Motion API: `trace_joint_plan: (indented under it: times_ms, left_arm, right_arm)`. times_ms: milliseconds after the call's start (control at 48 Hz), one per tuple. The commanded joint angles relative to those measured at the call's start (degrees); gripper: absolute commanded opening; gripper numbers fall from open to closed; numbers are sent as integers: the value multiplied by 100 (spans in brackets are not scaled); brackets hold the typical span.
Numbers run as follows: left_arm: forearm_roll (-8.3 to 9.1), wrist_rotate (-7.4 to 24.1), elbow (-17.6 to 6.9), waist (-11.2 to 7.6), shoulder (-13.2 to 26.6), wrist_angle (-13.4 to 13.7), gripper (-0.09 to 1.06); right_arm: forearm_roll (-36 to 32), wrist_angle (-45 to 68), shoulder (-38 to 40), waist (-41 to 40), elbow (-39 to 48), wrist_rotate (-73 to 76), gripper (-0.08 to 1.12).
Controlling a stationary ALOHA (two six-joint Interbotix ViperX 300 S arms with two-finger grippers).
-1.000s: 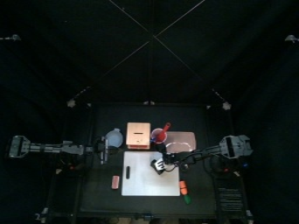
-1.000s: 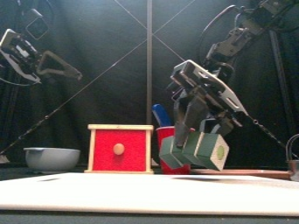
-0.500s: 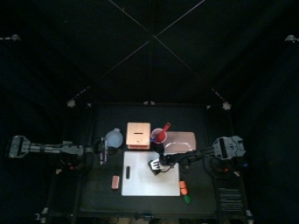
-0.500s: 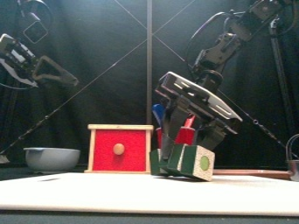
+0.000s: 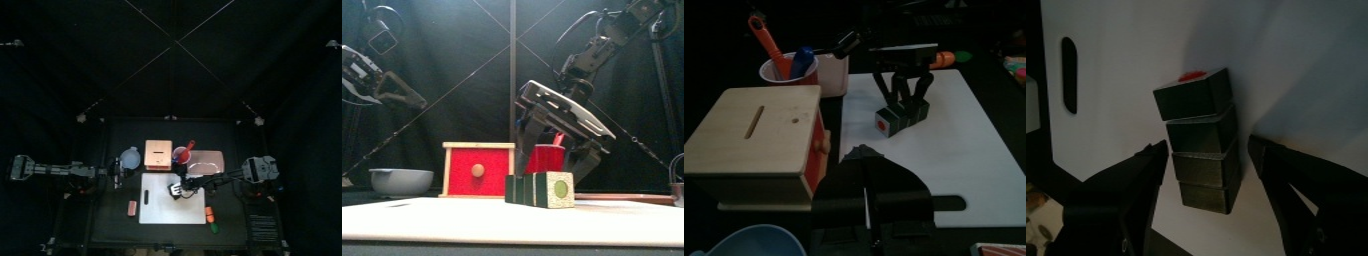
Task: Place sushi on board then cut the sushi with the knife then place the pieces on the plate
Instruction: Pick knife at handle with right hand
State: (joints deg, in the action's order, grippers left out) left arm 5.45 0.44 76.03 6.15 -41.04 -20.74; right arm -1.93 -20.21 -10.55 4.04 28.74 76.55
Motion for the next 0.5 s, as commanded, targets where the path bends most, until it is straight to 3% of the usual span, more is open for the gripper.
trace_joint_plan:
  times_ms: [21,250,500]
  left_arm:
    - [18,-9,-62,-9,9,-26,-1]
    - [18,-9,-62,-18,9,-18,0]
    - [0,-18,-62,-167,9,-18,7]
  right_arm:
    - [-35,-35,281,-9,-123,-70,95]
    - [-571,-176,800,0,-62,-62,95]
    - [-1354,-563,1389,114,264,-105,95]
